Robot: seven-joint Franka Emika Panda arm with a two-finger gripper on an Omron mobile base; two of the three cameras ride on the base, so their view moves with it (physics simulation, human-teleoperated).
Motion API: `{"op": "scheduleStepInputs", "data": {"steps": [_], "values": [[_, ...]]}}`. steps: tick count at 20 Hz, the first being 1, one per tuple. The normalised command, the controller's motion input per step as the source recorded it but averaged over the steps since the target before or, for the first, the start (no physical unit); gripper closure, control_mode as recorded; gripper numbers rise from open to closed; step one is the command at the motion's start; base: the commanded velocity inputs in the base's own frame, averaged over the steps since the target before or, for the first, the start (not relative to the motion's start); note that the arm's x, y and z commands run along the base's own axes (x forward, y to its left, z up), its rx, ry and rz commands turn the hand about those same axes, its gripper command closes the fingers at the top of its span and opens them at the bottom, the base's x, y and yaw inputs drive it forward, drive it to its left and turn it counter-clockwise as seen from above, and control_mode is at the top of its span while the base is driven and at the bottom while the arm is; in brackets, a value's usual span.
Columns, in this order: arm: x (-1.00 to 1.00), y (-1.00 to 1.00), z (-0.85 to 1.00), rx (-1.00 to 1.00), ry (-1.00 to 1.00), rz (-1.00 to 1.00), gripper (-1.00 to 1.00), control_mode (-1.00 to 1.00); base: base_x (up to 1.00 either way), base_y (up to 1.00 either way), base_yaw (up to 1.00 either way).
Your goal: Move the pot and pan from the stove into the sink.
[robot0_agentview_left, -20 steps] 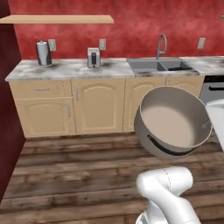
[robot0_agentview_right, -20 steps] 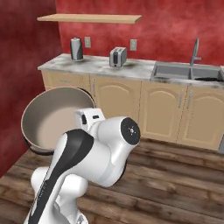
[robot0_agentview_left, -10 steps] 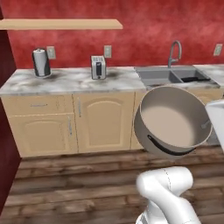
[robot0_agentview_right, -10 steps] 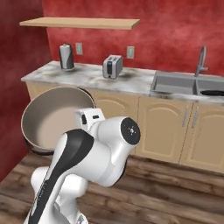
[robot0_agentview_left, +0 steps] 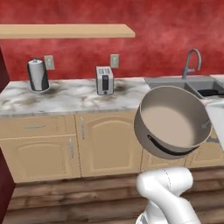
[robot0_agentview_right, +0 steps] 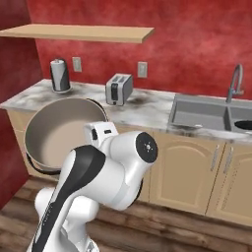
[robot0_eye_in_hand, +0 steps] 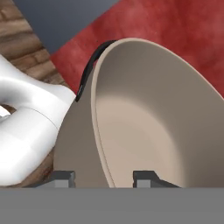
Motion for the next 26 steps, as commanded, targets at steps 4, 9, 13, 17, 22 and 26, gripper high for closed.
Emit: {"op": "scheduleStepInputs", "data": {"steps": [4,9,13,17,22,26], "values": [[0.00,0.00,0.00,0.00,0.00,0.00,1.00,1.00,1.00,0.22,-0.01],[0.00,0.00,0.00,0.00,0.00,0.00,1.00,1.00,0.65,0.13,-0.01],[0.00,0.00,0.00,0.00,0.00,0.00,1.00,1.00,0.02,-0.01,0.00],[0.00,0.00,0.00,0.00,0.00,0.00,1.00,1.00,0.35,-0.33,0.00],[0.00,0.00,0.00,0.00,0.00,0.00,1.00,1.00,0.49,-0.72,0.03],[0.00,0.00,0.00,0.00,0.00,0.00,1.00,1.00,0.48,-0.83,0.04]]}}
